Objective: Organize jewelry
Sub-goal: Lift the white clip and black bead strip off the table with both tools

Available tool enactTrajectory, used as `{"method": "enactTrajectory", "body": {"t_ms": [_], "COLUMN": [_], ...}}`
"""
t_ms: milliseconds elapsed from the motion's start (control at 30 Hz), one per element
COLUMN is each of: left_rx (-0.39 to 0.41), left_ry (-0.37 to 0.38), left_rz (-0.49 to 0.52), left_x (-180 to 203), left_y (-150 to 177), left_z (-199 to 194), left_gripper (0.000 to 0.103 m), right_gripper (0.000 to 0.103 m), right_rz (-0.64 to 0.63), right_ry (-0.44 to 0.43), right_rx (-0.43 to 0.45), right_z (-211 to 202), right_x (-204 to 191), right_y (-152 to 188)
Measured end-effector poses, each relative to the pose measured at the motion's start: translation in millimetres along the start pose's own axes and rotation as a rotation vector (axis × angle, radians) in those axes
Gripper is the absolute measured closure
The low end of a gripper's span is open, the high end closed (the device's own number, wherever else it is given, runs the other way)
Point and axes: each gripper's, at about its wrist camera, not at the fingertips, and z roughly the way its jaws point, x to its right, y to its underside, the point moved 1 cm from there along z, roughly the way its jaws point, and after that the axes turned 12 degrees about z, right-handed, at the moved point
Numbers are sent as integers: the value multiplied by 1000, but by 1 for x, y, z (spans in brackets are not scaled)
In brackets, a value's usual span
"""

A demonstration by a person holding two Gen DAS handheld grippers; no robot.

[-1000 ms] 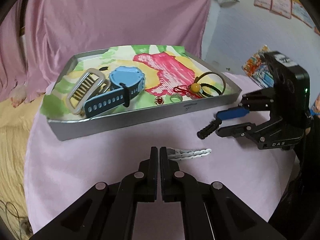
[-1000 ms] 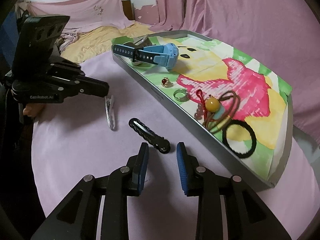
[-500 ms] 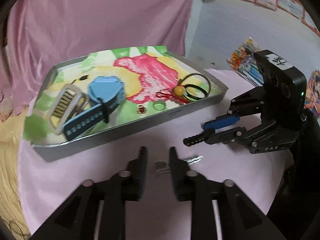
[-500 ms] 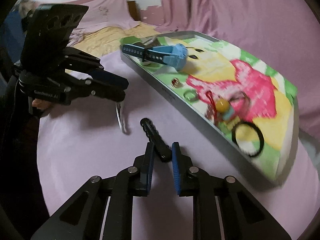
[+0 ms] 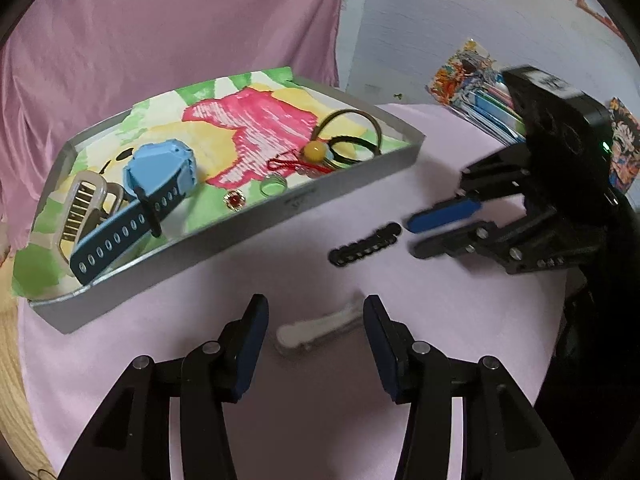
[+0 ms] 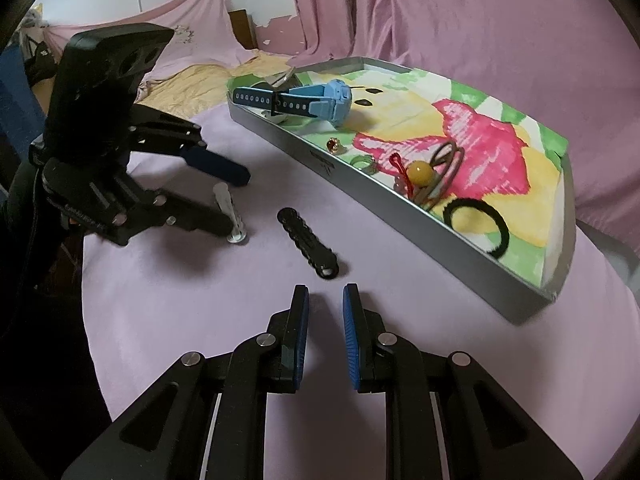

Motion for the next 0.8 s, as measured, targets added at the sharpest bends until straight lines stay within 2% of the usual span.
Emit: {"method": "enactTrajectory", "body": {"t_ms": [233,500,800], "left_rx": [0,-15,-29], "left_ry": [14,-7,-70], "left_rz": [30,45,-22], "left_x": [11,24,28], "left_y": [9,12,15], "left_z": [-7,-11,-14], "left_gripper": [57,57,86], "right_gripper": [87,87,87], "right_rz": [-29,-36,-49], "right_ry": [-1,-6,-12], "right_rx": [-9,-6,5], "right_z": [9,17,20], "right_x": [-4,-7,-12], "right_y": [-12,-22,-25]}}
